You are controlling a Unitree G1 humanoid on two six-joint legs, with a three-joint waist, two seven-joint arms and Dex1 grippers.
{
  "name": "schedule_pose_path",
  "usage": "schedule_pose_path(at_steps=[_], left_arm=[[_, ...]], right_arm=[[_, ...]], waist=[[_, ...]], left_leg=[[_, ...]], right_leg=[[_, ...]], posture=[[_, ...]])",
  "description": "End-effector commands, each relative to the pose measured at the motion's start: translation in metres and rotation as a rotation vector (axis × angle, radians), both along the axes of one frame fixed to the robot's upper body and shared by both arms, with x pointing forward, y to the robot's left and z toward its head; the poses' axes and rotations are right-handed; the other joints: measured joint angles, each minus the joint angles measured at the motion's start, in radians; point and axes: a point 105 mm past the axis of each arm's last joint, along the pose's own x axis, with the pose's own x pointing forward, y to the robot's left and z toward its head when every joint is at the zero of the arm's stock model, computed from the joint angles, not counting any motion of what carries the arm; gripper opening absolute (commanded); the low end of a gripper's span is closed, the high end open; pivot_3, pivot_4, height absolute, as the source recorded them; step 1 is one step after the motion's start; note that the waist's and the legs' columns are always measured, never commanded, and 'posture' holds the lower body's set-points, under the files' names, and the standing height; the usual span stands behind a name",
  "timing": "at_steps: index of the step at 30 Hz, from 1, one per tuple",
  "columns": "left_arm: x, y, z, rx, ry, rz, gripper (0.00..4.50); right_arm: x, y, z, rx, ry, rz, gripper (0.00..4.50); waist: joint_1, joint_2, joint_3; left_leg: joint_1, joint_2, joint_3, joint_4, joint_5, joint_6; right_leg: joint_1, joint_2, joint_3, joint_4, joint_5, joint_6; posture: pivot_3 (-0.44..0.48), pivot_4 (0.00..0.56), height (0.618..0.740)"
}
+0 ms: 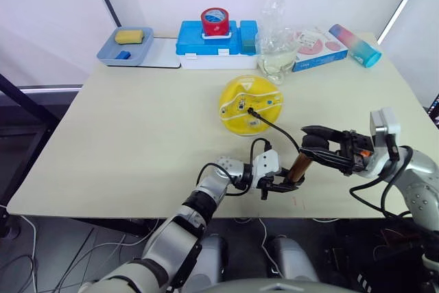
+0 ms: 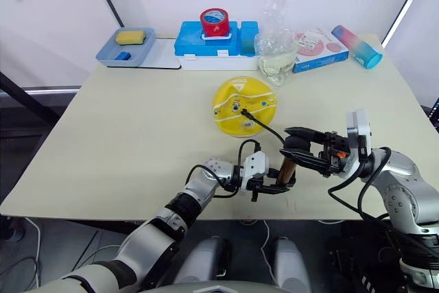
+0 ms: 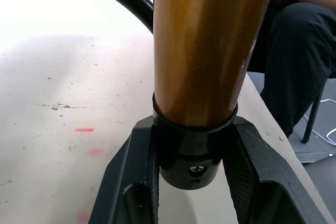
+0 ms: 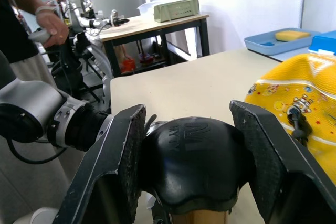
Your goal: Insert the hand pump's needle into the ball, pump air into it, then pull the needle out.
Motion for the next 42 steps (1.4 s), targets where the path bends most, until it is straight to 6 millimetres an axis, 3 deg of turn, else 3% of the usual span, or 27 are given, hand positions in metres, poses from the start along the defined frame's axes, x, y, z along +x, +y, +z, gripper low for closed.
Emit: schedule_pose_path(at_steps=[1, 20, 31, 38, 42], left_arm=[[-0.007, 0.005, -0.022, 0.066, 0.039, 0.007, 1.17], [-0.008, 0.005, -0.030, 0.115, 0.027, -0.039, 1.17], [-0.018, -0.002, -0.032, 0.107, 0.038, -0.091, 1.17], [-0.027, -0.009, -0.033, 0.099, 0.028, -0.137, 1.17], [-0.032, -0.011, -0.035, 0.101, 0.036, -0.153, 1.17]], right_arm=[[-0.007, -0.010, 0.042, 0.039, -0.150, -0.024, 2.05], [-0.003, -0.020, 0.099, 0.077, -0.142, -0.091, 2.05], [-0.008, -0.020, 0.114, 0.087, -0.118, -0.094, 2.05], [-0.009, -0.017, 0.105, 0.075, -0.083, -0.107, 2.05], [-0.011, -0.020, 0.112, 0.073, -0.120, -0.106, 2.05]], waist=[[-0.001, 0.000, 0.000], [0.001, 0.000, 0.000], [0.002, 0.000, 0.000], [0.003, 0.000, 0.000], [0.003, 0.000, 0.000]], left_leg=[[-0.002, 0.000, -0.001, 0.002, 0.000, 0.000], [-0.009, 0.000, -0.010, 0.011, 0.000, 0.000], [-0.009, 0.001, -0.010, 0.011, 0.000, 0.000], [-0.009, 0.001, -0.010, 0.011, 0.000, 0.000], [-0.009, 0.000, -0.010, 0.011, 0.000, 0.000]], right_leg=[[0.000, 0.000, -0.002, 0.000, 0.000, 0.000], [0.000, -0.001, -0.008, 0.000, 0.001, -0.003], [0.001, -0.001, -0.008, 0.000, 0.001, -0.003], [0.001, -0.001, -0.008, 0.000, 0.001, -0.003], [0.001, -0.001, -0.008, 0.000, 0.001, -0.003]], posture=[[0.000, 0.150, 0.739], [0.000, 0.150, 0.739], [0.000, 0.150, 0.739], [0.000, 0.150, 0.739], [0.000, 0.150, 0.739]])
